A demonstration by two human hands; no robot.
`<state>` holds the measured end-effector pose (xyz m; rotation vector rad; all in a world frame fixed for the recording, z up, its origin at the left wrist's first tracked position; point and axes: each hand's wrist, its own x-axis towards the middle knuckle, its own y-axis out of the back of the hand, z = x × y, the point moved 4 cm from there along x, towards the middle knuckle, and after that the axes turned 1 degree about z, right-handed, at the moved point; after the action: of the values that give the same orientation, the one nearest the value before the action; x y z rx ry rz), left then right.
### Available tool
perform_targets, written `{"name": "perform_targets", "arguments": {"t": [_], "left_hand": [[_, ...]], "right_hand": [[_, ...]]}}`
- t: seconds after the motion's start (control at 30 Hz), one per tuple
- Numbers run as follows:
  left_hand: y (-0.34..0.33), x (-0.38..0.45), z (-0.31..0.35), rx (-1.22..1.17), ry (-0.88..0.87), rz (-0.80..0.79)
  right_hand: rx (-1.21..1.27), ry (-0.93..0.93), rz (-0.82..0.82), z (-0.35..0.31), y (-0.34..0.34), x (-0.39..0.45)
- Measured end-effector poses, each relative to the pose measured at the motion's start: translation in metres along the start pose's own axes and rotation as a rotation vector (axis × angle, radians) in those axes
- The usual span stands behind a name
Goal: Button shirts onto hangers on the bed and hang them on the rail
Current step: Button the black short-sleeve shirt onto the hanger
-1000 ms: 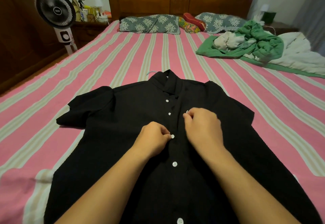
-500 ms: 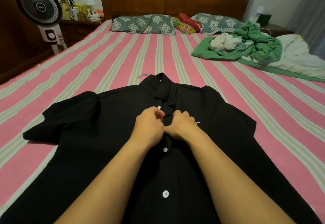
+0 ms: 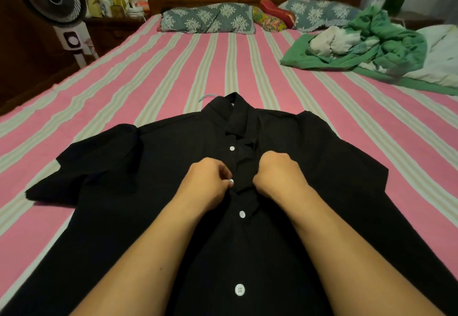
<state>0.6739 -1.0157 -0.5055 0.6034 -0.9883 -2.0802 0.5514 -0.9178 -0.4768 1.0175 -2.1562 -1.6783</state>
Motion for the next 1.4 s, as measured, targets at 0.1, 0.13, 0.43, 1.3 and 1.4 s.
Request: {"name": "perform_targets", "arguments": {"t": [0.1, 0.13, 0.43, 1.3, 1.4], "left_hand": [[-0.001, -0.002, 0.003, 0.018, 0.012, 0.013], [-0.001, -0.003, 0.004, 0.02, 0.014, 0.013], [0.009, -0.005, 0.009, -0.488, 0.093, 0.108], [0.005, -0.007, 0.009, -0.803, 0.242, -0.054], [0.007, -0.007, 0.009, -0.809, 0.238, -0.067]], "right_hand": [[0.331, -0.145, -0.002, 0.022, 0.006, 0.013], [0.551, -0.186, -0.043, 0.029, 0.007, 0.015], [1.341, -0.246, -0.332, 0.022, -0.006, 0.011], [1.396, -0.155, -0.378, 0.009, -0.008, -0.007], [1.368, -0.151, -0.397, 0.008, -0.008, -0.011]]}}
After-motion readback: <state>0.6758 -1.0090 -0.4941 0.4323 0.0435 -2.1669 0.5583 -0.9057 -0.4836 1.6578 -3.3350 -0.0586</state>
